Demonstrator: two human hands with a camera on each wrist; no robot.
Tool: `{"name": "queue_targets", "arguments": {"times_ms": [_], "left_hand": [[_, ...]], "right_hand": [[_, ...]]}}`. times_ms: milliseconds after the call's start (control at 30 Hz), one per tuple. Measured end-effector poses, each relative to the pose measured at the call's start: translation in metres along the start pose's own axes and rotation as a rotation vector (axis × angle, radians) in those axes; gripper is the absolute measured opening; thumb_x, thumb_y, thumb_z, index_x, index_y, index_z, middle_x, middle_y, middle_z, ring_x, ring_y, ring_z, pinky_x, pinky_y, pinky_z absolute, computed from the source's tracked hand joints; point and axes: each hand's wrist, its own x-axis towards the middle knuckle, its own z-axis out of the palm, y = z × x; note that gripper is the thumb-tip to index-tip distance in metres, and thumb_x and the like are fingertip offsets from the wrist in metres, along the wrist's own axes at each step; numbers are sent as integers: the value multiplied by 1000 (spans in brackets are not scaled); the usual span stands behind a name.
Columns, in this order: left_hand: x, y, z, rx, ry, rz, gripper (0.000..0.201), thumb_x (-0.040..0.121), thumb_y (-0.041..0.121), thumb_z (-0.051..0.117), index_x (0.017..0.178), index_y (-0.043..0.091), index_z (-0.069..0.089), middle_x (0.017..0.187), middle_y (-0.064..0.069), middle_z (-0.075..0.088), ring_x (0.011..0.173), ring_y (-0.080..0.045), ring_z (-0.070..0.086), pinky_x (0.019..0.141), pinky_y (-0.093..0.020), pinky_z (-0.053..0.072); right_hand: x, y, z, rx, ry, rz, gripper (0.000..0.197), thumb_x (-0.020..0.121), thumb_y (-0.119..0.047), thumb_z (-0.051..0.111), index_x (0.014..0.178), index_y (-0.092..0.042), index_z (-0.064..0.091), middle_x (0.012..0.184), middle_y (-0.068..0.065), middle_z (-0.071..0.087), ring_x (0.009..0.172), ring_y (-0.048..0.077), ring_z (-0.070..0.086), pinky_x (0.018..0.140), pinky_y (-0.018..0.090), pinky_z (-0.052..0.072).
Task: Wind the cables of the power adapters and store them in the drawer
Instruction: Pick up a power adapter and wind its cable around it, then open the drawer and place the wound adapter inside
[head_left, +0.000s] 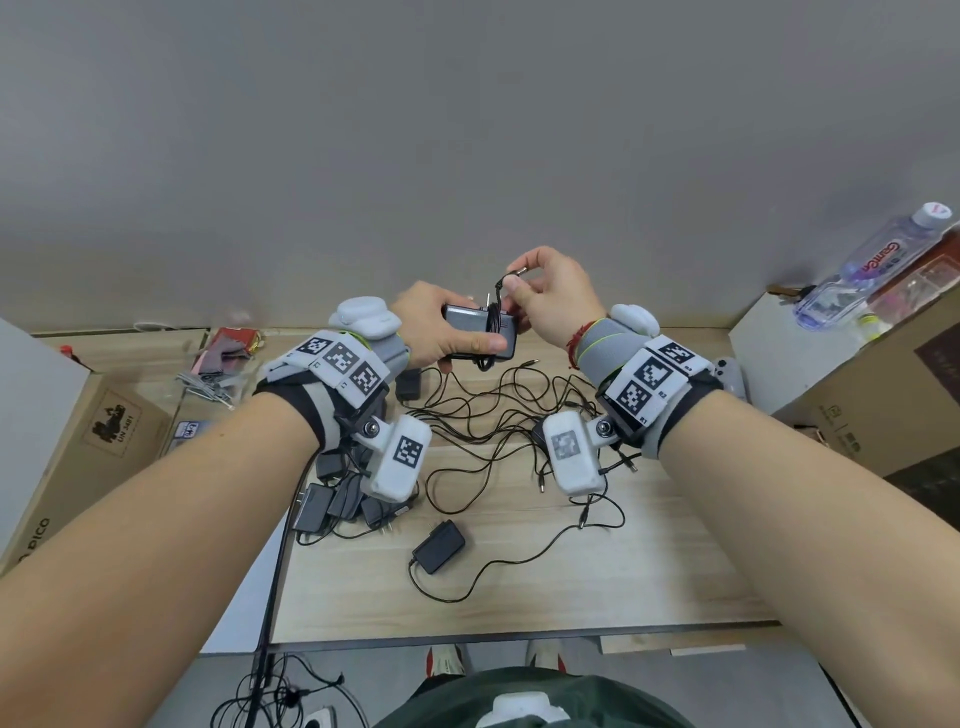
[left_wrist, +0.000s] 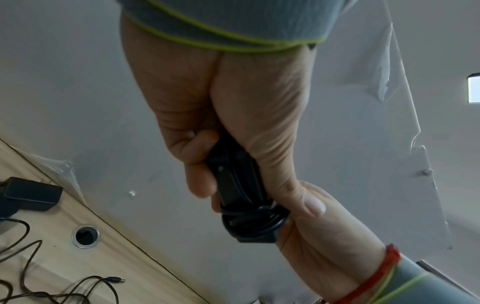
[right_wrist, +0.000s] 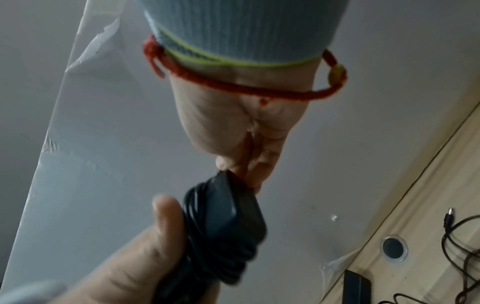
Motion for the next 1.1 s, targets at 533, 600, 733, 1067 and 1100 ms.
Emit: {"name": "queue_targets", "arguments": {"times_ms": [533, 600, 733, 1067, 1100], "left_hand": [[33, -33, 103, -111, -218, -11, 58, 62, 33, 91, 101, 2, 60, 76, -7, 67, 52, -13, 63, 49, -26, 54], [37, -40, 139, -129, -308, -5, 66, 53, 39, 93, 100, 6, 61, 78, -7, 67, 58, -15, 66, 58, -32, 60], [25, -47, 214, -43, -556, 32, 58, 59, 33, 93, 105, 14, 62, 82, -3, 68, 66, -13, 65, 67, -29, 58], [-35, -64, 315, -108, -610, -183, 34, 94, 18, 63, 122, 0, 57, 86, -10, 64, 56, -7, 67, 53, -20, 56], [-41, -69, 328, -91, -586, -208, 34, 95, 18, 62, 124, 2, 57, 92, -11, 65, 64, -10, 69, 59, -24, 58]], "right_hand": [[-74, 104, -35, 143, -75, 333, 40, 100, -40, 51, 109, -6, 70, 89, 11, 59, 80, 23, 56, 78, 44, 54], [-103, 128, -47, 154, -7, 397, 39, 102, -34, 49, 110, -1, 68, 86, 11, 56, 77, 21, 55, 77, 40, 52], [-165, 179, -80, 164, 92, 570, 33, 101, -39, 51, 100, -15, 73, 81, 3, 61, 72, 20, 59, 80, 34, 55], [-247, 253, -108, 106, -47, 749, 45, 96, -55, 48, 97, -17, 71, 86, 5, 70, 71, 23, 67, 85, 39, 53], [-259, 266, -112, 112, -44, 766, 43, 96, -54, 48, 97, -17, 70, 87, 4, 70, 70, 22, 68, 87, 42, 54]]}}
